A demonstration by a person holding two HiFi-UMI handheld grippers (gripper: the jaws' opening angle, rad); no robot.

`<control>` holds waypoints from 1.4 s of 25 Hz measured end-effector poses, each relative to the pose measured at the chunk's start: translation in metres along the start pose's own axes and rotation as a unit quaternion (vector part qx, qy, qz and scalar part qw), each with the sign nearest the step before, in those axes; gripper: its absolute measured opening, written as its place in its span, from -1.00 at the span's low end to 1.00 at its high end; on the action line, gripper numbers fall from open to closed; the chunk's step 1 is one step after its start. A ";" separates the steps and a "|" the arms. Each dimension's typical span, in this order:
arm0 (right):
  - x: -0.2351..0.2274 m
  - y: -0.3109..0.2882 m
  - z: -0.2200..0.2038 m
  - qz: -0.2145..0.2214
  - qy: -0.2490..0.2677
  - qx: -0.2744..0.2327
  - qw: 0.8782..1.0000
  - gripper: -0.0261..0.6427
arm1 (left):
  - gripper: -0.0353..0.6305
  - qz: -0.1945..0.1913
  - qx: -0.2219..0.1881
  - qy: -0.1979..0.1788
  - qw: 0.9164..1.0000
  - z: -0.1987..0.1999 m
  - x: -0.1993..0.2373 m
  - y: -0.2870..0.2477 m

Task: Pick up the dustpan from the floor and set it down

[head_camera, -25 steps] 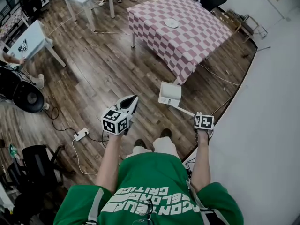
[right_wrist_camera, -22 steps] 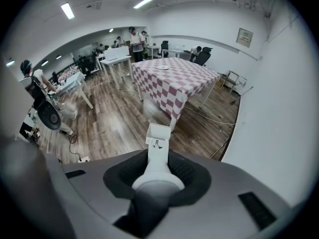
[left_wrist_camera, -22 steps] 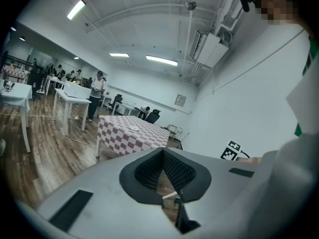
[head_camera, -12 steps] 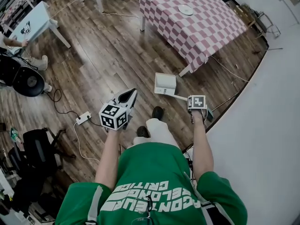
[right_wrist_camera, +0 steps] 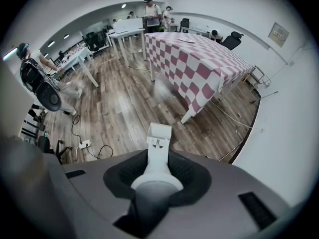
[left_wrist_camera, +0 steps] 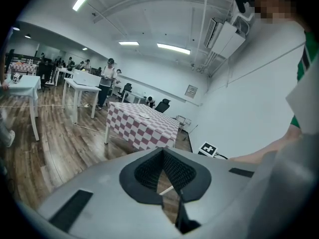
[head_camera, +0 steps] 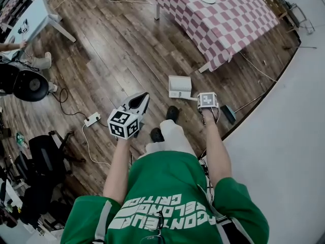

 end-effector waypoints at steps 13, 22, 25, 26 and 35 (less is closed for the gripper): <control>0.002 -0.049 0.048 0.006 0.018 0.054 0.998 -0.59 | -0.88 0.010 0.023 0.024 0.999 0.013 0.012 -0.047; 0.005 -0.064 0.074 0.005 0.031 0.070 0.997 -0.59 | -0.88 0.036 0.026 0.048 0.998 0.007 0.026 -0.052; 0.003 -0.068 0.084 0.003 0.033 0.074 0.997 -0.58 | -0.88 0.043 0.025 0.055 0.997 0.005 0.029 -0.054; 0.003 -0.068 0.086 0.001 0.036 0.077 0.996 -0.58 | -0.88 0.044 0.025 0.057 0.997 0.004 0.029 -0.054; 0.007 -0.065 0.094 -0.015 0.050 0.078 0.996 -0.54 | -0.88 0.059 0.021 0.074 0.995 -0.005 0.035 -0.041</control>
Point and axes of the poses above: the fingertips, and each gripper's own axes: y backward along the fingers, x to its left, z out of its top, the point moved 10 cm from there along y, backward along the fingers, and after that the axes turned 7 degrees about x, right-handed, at the moved point
